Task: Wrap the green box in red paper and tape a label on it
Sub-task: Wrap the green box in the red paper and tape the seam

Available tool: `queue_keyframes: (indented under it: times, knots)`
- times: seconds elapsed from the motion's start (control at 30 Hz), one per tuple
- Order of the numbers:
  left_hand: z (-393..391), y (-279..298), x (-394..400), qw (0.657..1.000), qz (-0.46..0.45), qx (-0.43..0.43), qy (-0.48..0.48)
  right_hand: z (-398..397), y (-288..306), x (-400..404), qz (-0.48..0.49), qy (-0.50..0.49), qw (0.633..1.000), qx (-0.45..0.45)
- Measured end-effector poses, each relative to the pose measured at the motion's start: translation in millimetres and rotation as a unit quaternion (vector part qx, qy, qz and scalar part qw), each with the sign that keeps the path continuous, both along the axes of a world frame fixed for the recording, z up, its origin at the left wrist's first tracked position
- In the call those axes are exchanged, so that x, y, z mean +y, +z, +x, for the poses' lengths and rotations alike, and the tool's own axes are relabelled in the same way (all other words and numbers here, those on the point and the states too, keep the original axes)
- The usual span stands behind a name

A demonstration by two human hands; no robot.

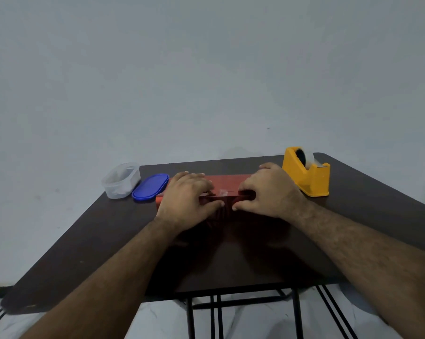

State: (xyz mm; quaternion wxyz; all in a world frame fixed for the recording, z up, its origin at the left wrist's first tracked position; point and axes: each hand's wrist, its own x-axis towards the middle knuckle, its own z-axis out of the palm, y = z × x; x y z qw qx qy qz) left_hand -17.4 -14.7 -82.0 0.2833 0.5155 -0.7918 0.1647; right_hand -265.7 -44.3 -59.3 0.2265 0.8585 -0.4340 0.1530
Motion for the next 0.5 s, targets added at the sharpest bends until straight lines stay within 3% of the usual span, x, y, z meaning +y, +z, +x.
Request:
queue_keyframes:
  times: [0.1,0.2,0.5]
  knots:
    - [-5.2,2.2,2.9,0.997,0.054,-0.041,-0.026,-5.1,2.5,-2.0,0.014,0.002,0.999,-0.038]
    - [-2.1,1.7,1.7,0.995,0.066,-0.068,-0.03,-13.5,4.9,-1.7,0.057,-0.006,0.998,0.02]
    - [-3.2,7.8,2.2,0.993,0.095,-0.067,-0.002,-43.5,-14.1,-0.9,-0.068,0.001,0.994,0.081]
